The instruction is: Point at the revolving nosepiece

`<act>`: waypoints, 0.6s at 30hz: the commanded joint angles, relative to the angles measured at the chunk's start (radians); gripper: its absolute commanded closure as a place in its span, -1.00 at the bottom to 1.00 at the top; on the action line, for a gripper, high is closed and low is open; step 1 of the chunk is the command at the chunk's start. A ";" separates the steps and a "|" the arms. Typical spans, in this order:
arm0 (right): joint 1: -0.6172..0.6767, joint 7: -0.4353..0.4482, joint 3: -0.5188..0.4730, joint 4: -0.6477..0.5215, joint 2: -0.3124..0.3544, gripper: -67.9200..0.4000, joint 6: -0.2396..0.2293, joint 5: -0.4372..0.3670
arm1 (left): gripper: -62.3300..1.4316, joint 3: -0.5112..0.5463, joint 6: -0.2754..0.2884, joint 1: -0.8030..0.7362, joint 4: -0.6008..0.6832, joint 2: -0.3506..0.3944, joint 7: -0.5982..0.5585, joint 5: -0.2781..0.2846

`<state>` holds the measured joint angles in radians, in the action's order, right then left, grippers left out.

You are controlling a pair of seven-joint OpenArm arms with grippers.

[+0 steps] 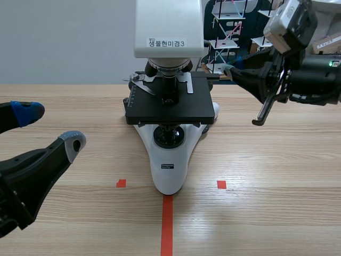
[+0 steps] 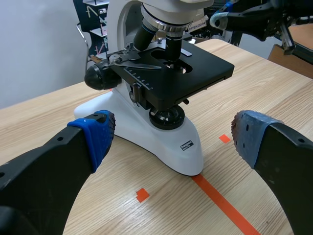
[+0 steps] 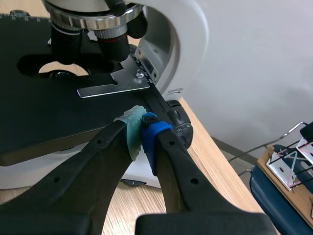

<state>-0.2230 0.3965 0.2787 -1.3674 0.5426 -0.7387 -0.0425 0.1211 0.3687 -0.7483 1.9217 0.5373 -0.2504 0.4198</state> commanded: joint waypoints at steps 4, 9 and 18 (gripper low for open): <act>-0.050 0.058 0.020 -0.017 -0.010 0.99 -0.007 -0.002 | -0.63 0.003 0.001 -0.002 0.009 -0.002 -0.014 0.006; -0.074 0.062 0.031 -0.017 -0.029 0.99 -0.007 0.014 | -0.63 0.003 0.001 -0.002 0.009 -0.002 -0.014 0.006; -0.073 0.062 0.031 -0.016 -0.037 0.99 -0.007 0.014 | -0.63 0.003 0.001 -0.002 0.009 -0.002 -0.014 0.006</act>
<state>-0.2764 0.4477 0.3157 -1.3663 0.5041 -0.7387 -0.0147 0.1211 0.3687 -0.7483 1.9217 0.5373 -0.2508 0.4198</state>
